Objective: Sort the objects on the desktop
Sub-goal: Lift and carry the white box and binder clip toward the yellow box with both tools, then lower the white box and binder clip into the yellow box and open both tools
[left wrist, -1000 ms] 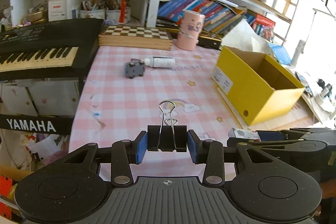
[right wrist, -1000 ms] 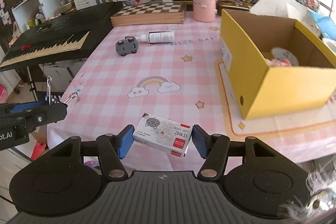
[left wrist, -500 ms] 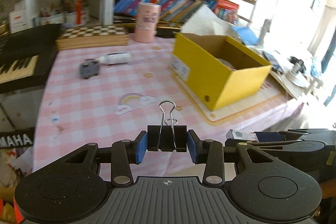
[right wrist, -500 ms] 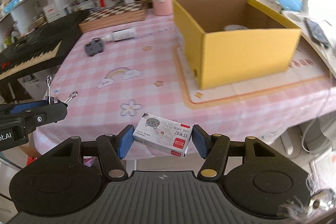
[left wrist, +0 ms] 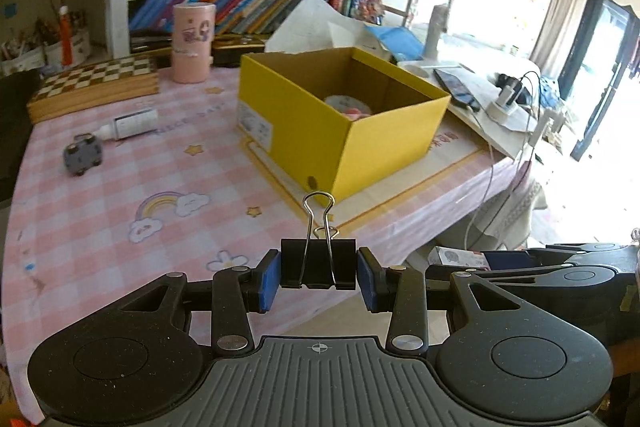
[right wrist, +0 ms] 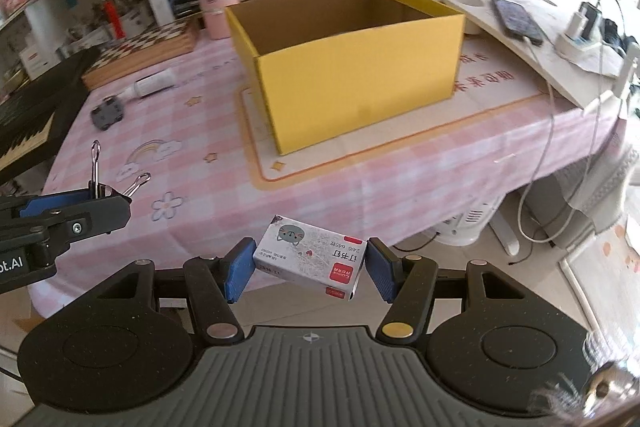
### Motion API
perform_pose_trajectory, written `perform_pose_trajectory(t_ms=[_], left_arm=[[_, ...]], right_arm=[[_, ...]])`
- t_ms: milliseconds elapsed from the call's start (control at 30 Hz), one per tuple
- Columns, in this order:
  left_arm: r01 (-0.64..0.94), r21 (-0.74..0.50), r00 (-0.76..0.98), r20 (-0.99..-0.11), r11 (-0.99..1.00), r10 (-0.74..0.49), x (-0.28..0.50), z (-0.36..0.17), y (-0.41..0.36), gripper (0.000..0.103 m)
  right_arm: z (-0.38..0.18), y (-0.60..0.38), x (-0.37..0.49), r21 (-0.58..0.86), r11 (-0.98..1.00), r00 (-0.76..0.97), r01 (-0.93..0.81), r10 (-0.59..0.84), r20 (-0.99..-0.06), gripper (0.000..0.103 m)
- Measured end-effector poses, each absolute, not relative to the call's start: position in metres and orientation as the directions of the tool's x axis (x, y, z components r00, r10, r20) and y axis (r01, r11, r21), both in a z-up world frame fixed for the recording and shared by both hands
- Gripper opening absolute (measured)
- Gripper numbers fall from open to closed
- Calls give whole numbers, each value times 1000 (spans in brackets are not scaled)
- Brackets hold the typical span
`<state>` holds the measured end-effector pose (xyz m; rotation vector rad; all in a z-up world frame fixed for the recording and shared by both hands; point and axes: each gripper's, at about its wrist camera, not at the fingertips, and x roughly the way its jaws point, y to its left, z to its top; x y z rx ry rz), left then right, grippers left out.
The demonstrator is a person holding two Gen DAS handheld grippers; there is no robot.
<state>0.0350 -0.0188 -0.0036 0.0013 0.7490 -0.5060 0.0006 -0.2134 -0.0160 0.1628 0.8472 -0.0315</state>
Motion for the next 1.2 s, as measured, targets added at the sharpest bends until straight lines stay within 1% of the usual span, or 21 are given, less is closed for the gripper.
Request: perform_pose_trajectory(t_ms=[567,767,933,1200], left_arm=[[436,-173,615,-659,883,-433,58,-4,-48,39],[424,-152,657,-627,893,-419,69,5,-62,39],[431,-125,698,-581,894,-418,81,17,-81,39],[419,-103,742,-533,902,-406,116,29,-119,39]], right_arm=[[-16,-241,22,120,989,655,84,36,-755,58],[-13,-259,39,120,989,660,82,36,-750,58],[-5,-280,57,120,989,690,88,27,-724,58],[22,-315,94,93,994,776,60,12,-631,58]])
